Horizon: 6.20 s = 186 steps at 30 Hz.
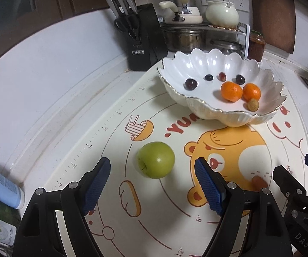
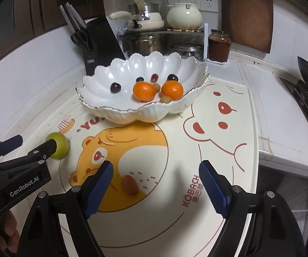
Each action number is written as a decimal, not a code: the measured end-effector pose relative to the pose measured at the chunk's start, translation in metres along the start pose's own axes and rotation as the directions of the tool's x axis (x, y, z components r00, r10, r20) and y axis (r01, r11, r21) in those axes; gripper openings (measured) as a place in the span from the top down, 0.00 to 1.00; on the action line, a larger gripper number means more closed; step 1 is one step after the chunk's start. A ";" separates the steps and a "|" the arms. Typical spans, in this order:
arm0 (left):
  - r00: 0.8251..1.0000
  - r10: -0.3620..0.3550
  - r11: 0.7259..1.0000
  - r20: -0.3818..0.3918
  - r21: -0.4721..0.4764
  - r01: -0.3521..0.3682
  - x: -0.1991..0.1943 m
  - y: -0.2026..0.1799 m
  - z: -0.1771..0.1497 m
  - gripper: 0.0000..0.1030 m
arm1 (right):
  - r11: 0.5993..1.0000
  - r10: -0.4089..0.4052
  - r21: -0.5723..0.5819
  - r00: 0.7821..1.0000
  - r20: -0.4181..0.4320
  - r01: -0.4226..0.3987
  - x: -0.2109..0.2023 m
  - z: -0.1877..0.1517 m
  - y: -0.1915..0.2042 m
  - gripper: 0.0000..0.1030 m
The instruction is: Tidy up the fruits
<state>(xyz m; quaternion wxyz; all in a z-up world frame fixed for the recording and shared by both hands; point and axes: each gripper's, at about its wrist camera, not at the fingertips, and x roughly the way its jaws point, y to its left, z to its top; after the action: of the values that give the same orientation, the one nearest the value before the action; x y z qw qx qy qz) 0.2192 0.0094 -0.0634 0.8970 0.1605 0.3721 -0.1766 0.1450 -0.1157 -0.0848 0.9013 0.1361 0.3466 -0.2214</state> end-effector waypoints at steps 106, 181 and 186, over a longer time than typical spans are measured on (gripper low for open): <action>0.994 -0.109 0.993 0.014 0.051 0.108 -0.014 -0.075 0.053 0.53 | 0.997 0.047 0.054 0.992 0.119 -0.054 -0.016 0.054 -0.061 0.80; 1.000 0.007 0.994 0.010 -0.109 -0.006 0.039 -0.084 0.114 0.11 | 0.972 0.134 -0.208 0.984 0.116 -0.108 0.059 0.160 -0.073 0.18; 0.999 0.027 0.992 0.016 -0.127 -0.025 0.022 -0.082 0.104 0.06 | 0.968 0.155 -0.217 0.981 0.118 -0.127 0.047 0.154 -0.072 0.18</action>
<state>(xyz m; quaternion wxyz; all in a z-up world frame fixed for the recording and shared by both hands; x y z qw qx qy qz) 0.2615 -0.1109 -0.0229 0.9109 0.1066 0.3723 -0.1424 0.2271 -0.2536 -0.0124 0.9454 0.0499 0.2958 -0.1278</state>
